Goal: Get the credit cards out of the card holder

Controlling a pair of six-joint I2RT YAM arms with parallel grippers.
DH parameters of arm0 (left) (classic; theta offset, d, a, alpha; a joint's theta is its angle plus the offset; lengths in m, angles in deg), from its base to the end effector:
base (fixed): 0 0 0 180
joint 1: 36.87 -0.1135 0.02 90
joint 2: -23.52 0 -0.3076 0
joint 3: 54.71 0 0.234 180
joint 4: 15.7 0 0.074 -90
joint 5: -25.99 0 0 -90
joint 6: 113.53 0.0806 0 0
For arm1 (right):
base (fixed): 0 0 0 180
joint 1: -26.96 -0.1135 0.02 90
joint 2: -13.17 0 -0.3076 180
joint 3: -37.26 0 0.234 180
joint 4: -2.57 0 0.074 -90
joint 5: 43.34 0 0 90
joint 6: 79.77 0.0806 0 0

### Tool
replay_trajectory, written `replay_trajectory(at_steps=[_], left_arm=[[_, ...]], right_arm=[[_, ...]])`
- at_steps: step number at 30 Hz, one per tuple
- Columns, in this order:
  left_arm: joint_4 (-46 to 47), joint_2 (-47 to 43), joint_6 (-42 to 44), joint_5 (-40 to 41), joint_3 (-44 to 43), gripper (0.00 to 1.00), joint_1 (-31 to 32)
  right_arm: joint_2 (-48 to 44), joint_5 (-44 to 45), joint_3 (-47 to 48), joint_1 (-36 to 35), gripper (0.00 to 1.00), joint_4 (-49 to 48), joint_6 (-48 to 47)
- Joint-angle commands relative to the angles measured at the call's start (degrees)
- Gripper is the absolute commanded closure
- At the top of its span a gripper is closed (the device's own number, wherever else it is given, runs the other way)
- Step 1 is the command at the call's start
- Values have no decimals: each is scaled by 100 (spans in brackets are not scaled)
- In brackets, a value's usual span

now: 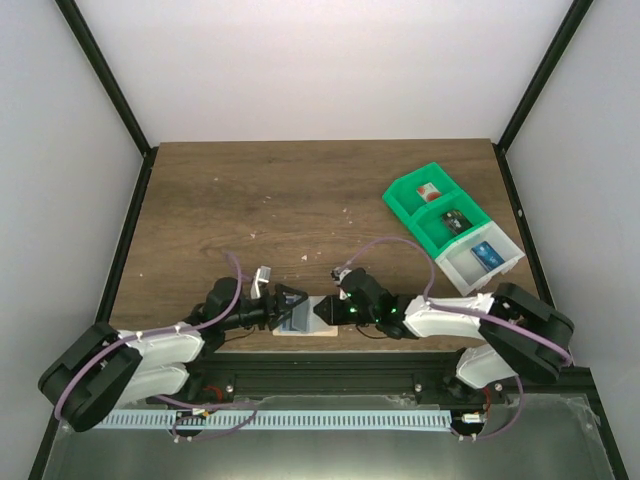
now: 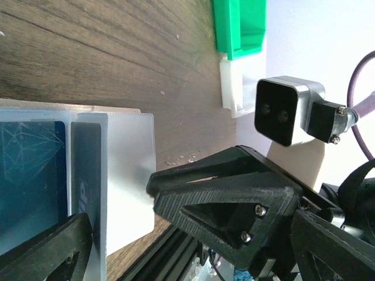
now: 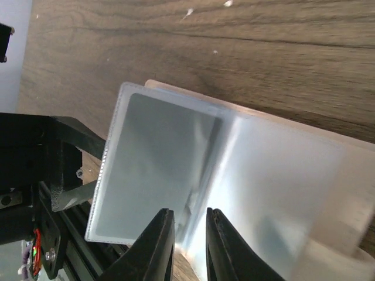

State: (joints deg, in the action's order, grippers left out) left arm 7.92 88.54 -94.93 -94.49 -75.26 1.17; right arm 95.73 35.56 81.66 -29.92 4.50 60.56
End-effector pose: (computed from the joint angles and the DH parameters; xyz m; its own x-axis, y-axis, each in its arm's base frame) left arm 0.1254 -0.1500 0.1773 -0.9466 -0.2965 -0.1270 0.0228 0.3312 -0.9433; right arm 0.1407 0.2441 0.1753 -0.9192 -0.0265 -0.3929 -0.3052 0.6787 0.6680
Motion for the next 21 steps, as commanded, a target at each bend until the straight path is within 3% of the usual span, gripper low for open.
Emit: replay_trajectory(at_steps=[1,13,21], left_arm=[[427,200,-30,-91,-191,6,87],[864,835,-101,-71,-448,6,461],[747,1042,92,-62,-605,8,507]], right_arm=[[-474,699,-232,-51,83,251,152],[-2349,1809,-744,-51,77,878,287],[-2728,1847,-793,-50,76,1060,247]])
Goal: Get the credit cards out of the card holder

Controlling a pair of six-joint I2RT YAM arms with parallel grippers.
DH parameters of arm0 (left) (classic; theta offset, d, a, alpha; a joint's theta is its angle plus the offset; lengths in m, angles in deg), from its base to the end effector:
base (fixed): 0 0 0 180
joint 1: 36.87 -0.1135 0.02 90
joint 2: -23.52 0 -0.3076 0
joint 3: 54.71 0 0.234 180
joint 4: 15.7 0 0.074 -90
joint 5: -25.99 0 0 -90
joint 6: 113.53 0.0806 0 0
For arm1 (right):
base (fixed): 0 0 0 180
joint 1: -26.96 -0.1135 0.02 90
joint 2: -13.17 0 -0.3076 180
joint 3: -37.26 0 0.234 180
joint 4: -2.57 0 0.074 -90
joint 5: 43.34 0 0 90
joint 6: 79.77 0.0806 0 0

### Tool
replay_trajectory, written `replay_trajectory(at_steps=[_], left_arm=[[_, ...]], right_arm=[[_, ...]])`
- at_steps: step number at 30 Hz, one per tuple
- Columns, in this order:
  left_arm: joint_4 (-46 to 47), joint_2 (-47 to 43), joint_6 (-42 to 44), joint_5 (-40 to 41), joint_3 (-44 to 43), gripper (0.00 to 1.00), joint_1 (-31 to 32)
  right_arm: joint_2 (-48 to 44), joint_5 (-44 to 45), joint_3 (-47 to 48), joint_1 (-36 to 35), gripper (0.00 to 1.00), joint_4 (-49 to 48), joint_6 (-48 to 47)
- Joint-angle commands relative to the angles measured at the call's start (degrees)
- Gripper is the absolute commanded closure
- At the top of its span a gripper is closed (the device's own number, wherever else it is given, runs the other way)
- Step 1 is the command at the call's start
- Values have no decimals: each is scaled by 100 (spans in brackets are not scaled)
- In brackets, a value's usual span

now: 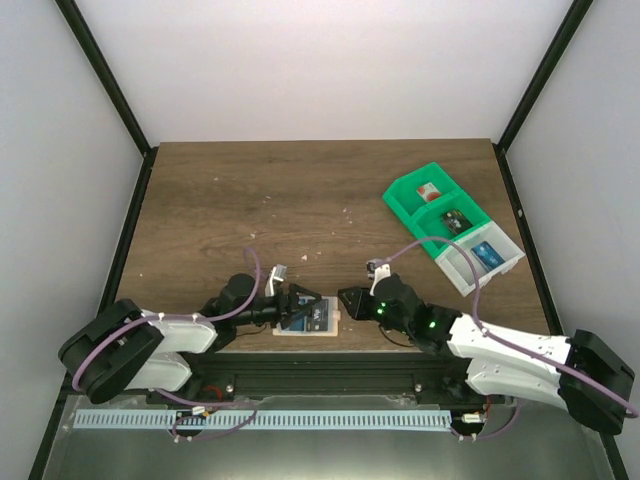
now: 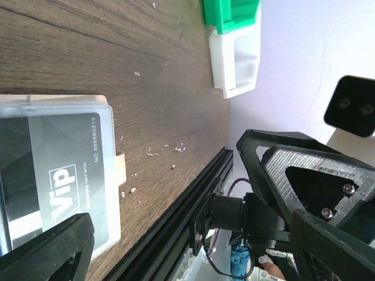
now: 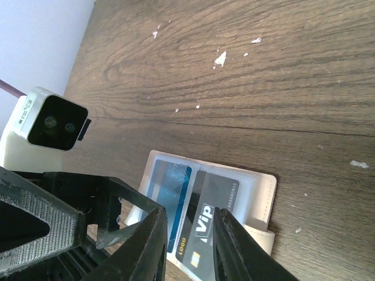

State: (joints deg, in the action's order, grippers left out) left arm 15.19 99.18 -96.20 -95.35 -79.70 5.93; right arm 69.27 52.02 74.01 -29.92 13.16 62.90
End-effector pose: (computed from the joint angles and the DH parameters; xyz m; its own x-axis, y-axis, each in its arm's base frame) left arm 0.1377 -0.1847 0.1822 -0.9707 -0.2123 -0.1123 0.0428 0.3071 -0.9507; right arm 0.1172 0.1658 0.2143 -0.7933 0.2330 -0.5626 -0.2620 0.7034 0.6608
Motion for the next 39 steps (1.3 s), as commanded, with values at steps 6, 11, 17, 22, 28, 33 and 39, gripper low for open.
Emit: replay_trajectory(at_steps=[6,11,17,22,28,33,39], left_arm=[[-1073,-479,631,471,-224,13,1],[-1550,-780,651,595,-33,34,-141],[-2069,-895,866,778,5,39,-216],[-2027,-627,1025,554,-43,40,-214],[-1602,-203,946,406,15,43,-212],[-1375,32,922,285,56,45,-212],[-1387,62,943,318,62,47,-220]], right_arm=[[197,-101,22,-47,76,97,-50],[727,-525,146,-47,76,-272,-251],[1634,-929,651,-51,77,-195,-399],[2007,-1168,826,-51,77,-346,-402],[2411,-1221,936,-51,77,-352,-323],[2676,-1168,938,-51,77,-276,-292],[2959,-1233,776,-55,78,-398,-258]])
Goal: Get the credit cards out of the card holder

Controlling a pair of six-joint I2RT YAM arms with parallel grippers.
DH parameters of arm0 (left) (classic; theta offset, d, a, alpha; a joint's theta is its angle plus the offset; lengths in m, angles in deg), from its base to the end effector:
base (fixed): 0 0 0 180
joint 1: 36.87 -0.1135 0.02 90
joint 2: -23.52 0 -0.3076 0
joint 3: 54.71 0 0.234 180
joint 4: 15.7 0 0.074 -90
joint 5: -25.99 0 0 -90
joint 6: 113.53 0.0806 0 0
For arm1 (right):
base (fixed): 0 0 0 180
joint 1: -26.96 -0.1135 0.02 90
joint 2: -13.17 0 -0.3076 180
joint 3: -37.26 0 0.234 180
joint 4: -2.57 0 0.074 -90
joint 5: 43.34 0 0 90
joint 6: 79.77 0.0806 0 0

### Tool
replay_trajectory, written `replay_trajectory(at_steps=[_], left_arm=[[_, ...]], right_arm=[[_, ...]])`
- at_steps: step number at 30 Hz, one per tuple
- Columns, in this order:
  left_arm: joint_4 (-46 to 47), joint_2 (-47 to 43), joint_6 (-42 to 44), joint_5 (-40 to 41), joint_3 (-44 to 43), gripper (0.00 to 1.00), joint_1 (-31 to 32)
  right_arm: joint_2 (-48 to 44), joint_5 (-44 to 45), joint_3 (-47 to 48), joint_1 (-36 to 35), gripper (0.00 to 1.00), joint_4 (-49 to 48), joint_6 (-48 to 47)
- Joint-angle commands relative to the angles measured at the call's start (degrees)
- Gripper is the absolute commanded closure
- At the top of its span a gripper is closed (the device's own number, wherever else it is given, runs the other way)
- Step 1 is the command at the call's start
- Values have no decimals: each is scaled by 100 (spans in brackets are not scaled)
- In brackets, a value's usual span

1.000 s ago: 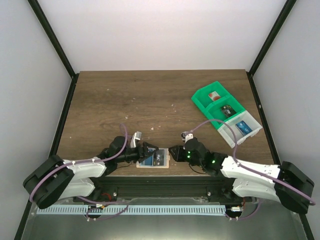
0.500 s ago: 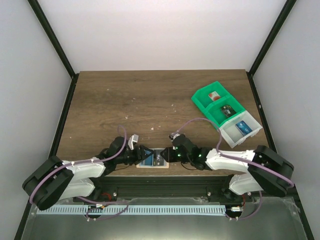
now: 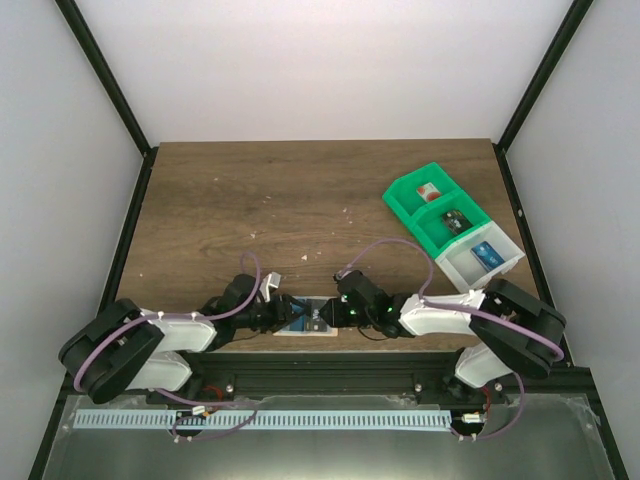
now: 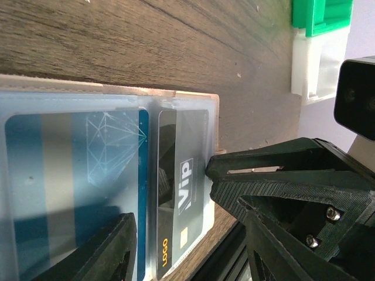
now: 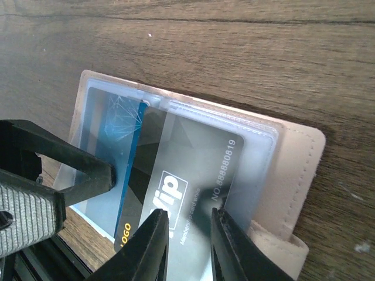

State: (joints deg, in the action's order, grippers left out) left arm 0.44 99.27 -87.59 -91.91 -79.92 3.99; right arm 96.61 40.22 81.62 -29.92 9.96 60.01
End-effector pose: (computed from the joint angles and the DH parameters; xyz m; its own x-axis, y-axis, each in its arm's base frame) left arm 0.1363 -0.1678 0.1489 -0.9694 -0.2122 -0.1232 -0.0036 0.5143 -0.8576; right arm 0.1414 0.2333 0.1599 -0.9235 -0.0269 -0.3826 -0.2622 0.7725 0.5784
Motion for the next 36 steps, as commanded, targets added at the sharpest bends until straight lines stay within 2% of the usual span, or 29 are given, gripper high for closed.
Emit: replay_trajectory(at_steps=[1,7,13,19,24,36], left_arm=[[87,81,79,-34,73,47,-20],[201,207,20,-70,31,51,13],[265,361,-44,-56,4,60,89],[547,559,-120,-132,-85,76,163],[634,589,-158,-176,-82,100,153],[46,149,-18,85,14,100,135]], right_arm=[[280,-70,8,-52,78,-81,49],[331,-86,-40,-51,79,-150,68],[331,-90,-71,-51,79,-183,55],[333,-136,-118,-51,79,-244,61],[323,-121,-119,-47,79,-237,58],[348,-87,-154,-51,79,-222,85]])
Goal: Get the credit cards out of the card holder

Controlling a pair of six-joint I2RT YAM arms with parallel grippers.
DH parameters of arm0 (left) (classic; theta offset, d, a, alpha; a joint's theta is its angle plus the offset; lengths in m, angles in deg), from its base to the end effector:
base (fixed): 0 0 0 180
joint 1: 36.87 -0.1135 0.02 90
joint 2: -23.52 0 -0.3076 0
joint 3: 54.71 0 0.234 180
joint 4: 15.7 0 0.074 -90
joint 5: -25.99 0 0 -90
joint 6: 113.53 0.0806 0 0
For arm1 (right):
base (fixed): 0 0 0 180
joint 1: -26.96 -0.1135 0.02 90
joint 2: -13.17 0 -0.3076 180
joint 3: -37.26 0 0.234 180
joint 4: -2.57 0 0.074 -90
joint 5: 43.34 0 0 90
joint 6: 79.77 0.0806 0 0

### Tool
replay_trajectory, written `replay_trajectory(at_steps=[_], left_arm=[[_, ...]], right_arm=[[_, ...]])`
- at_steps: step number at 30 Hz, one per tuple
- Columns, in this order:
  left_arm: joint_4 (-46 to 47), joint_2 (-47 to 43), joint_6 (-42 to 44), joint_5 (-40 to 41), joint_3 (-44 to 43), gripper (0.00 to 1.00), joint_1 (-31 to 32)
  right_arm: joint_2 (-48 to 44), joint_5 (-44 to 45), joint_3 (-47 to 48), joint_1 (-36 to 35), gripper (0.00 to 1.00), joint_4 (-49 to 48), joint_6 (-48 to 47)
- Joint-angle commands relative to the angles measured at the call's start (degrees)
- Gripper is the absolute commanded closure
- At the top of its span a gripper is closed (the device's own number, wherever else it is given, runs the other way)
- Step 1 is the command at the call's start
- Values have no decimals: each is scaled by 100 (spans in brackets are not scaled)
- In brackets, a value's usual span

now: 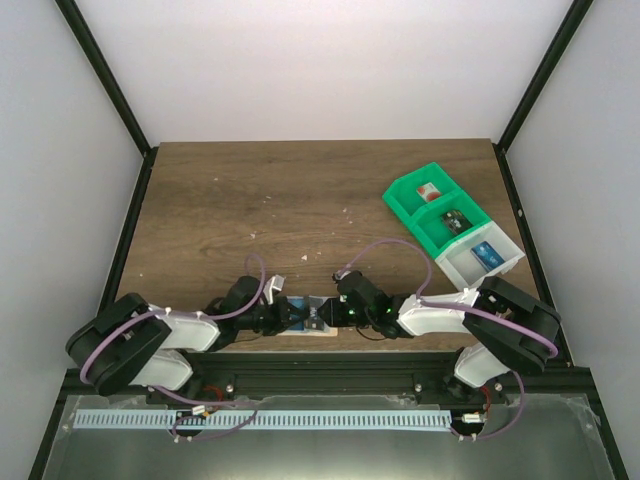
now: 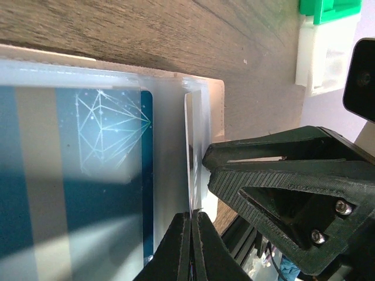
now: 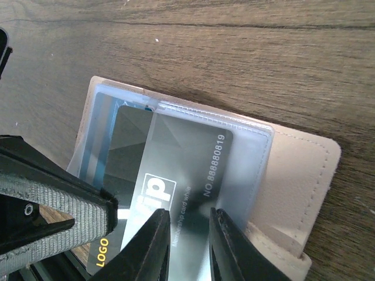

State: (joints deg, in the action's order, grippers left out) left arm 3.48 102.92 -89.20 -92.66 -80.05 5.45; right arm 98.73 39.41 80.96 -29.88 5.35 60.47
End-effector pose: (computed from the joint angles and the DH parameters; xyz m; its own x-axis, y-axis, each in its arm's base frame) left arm 0.1363 -0.1764 0.1436 -0.9776 -0.1913 -0.0881 -0.0220 0.5090 -0.8605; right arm 0.1446 0.2400 0.1558 -0.9220 -0.0169 -0.3869 -0.2671 0.7511 0.6037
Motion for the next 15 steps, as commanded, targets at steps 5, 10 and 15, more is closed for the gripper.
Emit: replay_trajectory(at_steps=[5,10,15], left_arm=[[-630,-642,207,305,136,100,-121],[-1163,-1097,358,402,165,100,-275],[-1847,-1693,523,601,122,100,-398]], right_arm=[[128,29,-102,-46,79,267,47],[145,41,-91,-47,79,295,30],[107,52,-59,-27,79,394,-52]])
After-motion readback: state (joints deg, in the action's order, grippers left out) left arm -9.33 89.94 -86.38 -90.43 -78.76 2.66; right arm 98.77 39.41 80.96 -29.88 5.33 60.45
